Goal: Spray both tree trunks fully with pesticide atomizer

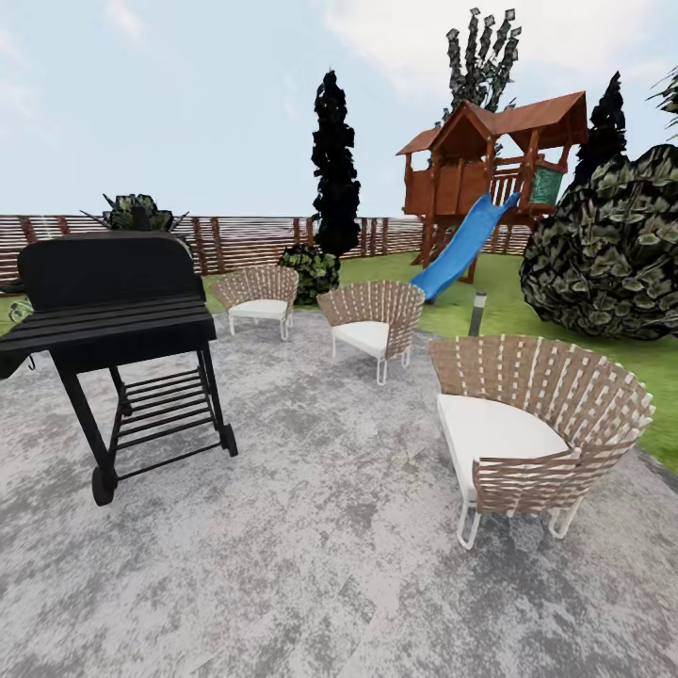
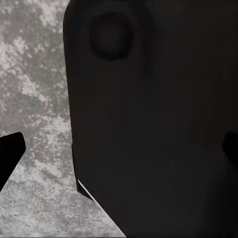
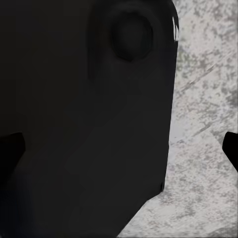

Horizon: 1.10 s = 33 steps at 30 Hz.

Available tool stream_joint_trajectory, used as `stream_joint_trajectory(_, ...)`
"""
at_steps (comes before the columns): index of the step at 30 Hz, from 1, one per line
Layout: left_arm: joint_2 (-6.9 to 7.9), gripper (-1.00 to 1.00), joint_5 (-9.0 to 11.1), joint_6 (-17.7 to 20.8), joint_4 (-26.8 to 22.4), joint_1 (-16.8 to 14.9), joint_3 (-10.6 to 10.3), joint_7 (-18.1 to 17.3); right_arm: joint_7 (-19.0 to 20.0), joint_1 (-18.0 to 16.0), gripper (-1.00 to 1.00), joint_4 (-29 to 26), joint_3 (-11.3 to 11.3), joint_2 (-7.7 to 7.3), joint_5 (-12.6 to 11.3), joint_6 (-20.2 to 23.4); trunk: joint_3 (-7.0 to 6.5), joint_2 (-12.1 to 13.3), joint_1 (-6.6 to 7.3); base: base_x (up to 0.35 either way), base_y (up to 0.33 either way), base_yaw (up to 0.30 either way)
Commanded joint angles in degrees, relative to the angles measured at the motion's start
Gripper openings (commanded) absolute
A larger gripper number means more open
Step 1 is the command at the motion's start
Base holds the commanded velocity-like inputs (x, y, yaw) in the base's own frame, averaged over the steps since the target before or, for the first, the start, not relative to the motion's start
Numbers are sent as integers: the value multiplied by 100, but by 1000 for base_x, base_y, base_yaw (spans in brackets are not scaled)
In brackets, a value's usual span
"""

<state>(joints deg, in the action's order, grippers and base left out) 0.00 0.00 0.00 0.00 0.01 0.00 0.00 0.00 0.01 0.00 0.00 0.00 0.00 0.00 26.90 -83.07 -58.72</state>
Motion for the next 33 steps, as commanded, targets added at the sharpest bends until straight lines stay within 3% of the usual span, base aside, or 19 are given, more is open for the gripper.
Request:
stream_joint_trajectory(1,-33,100,13,33,33,33,-6,10,-18,-34,100,-33,3,33,7,33,3,-1,0,0,0,0)
stream_joint_trajectory(7,-50,100,25,226,198,141,-12,10,-18,-134,100,-141,8,151,9,88,3,-1,0,0,0,0)
stream_joint_trajectory(13,6,100,78,207,160,126,32,-18,-29,-212,100,-202,-3,124,4,69,3,-1,0,0,0,0)
stream_joint_trajectory(18,167,100,89,105,-2,90,50,72,-34,-220,100,-350,-23,-30,1,-30,3,-1,0,0,0,0)
stream_joint_trajectory(26,420,100,342,-151,-260,31,302,230,-34,-221,100,-609,-43,-287,-6,-287,3,-1,0,0,0,0)
stream_joint_trajectory(32,408,100,480,-344,-456,-168,455,237,-33,-228,100,-803,-44,-481,-23,-480,3,-1,0,0,0,0)
stream_joint_trajectory(33,410,100,469,-1134,-1400,-588,456,237,-31,-228,100,-2620,-44,-581,-25,-1860,3,-1,0,0,0,0)
